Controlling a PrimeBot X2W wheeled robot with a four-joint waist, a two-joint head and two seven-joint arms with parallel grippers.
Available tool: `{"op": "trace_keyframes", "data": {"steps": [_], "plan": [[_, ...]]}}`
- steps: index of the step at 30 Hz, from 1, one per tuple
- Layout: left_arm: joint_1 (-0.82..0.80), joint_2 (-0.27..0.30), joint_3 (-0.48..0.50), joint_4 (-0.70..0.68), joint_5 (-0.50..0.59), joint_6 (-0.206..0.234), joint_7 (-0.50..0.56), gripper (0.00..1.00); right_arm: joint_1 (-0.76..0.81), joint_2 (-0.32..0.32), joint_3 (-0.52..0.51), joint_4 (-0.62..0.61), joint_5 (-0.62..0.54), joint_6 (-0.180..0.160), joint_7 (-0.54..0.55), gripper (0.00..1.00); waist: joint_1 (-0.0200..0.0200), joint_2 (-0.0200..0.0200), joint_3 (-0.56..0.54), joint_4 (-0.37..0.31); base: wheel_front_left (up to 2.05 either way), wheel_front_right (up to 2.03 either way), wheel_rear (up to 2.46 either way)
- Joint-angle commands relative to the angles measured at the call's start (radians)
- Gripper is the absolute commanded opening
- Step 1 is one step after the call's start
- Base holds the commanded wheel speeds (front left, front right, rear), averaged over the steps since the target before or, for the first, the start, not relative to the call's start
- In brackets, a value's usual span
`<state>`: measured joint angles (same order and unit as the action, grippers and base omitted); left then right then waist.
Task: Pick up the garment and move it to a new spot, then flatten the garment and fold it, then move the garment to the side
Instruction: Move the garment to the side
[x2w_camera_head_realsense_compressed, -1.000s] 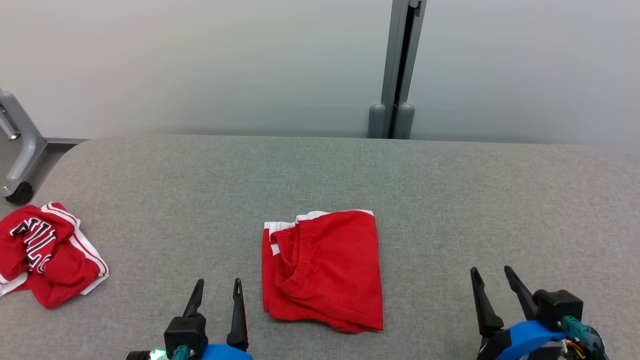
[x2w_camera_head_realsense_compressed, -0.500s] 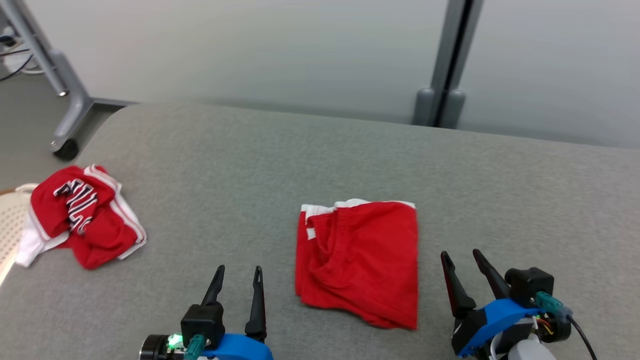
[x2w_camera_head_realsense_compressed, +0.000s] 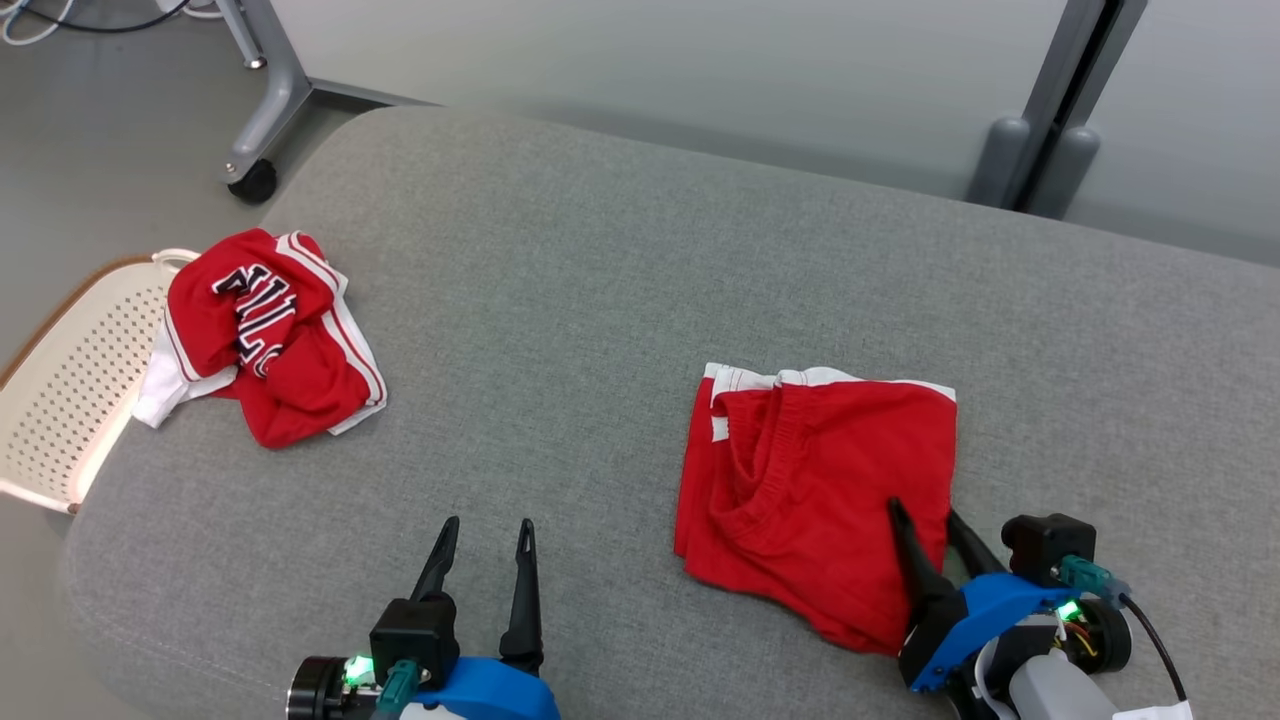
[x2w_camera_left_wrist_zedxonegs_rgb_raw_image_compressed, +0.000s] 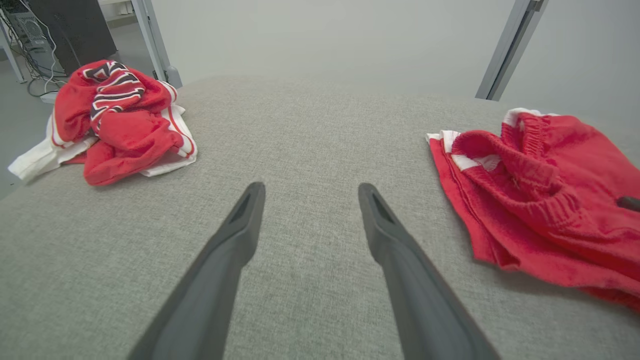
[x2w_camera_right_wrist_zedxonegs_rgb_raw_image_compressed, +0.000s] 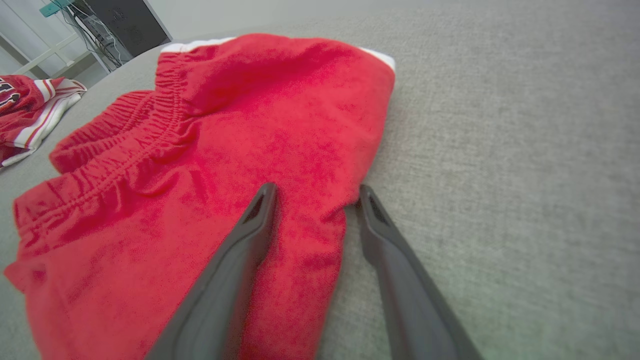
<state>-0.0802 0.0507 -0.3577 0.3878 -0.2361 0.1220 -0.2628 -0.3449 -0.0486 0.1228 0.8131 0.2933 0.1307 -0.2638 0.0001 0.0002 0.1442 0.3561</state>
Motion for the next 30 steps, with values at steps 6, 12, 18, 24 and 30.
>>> {"op": "trace_keyframes", "data": {"steps": [6, 12, 18, 24, 30], "plan": [[-0.017, -0.001, 0.002, -0.009, 0.013, 0.001, -0.003, 1.0, -0.022, -0.005, -0.015, -0.048, -0.01, 0.0, -0.001, 0.0, -0.0001, -0.0002, 0.002, -0.037, 0.0, 0.0, 0.0], [-0.02, -0.001, -0.012, 0.003, 0.014, -0.014, -0.003, 1.0, -0.011, -0.006, 0.007, -0.09, -0.015, 0.0, -0.001, 0.0, -0.0001, -0.0002, -0.036, -0.166, 0.0, 0.0, 0.0], [-0.05, -0.001, -0.034, -0.016, 0.011, -0.015, -0.003, 1.0, -0.017, -0.006, 0.034, -0.102, -0.023, 0.0, -0.001, 0.0, -0.0001, -0.0002, -0.052, -0.353, 0.0, 0.0, 0.0], [-0.06, -0.001, -0.038, -0.006, -0.002, -0.011, -0.003, 1.0, -0.012, -0.005, 0.057, -0.105, 0.012, 0.0, -0.001, 0.0, -0.0001, -0.0002, -0.052, -0.544, 0.0, 0.0, 0.0], [-0.08, -0.001, -0.06, 0.008, -0.013, -0.017, -0.003, 1.0, -0.006, -0.005, 0.078, -0.108, 0.024, 0.0, -0.001, 0.0, -0.0001, -0.0002, -0.031, -0.673, 0.0, 0.0, 0.0]]}}
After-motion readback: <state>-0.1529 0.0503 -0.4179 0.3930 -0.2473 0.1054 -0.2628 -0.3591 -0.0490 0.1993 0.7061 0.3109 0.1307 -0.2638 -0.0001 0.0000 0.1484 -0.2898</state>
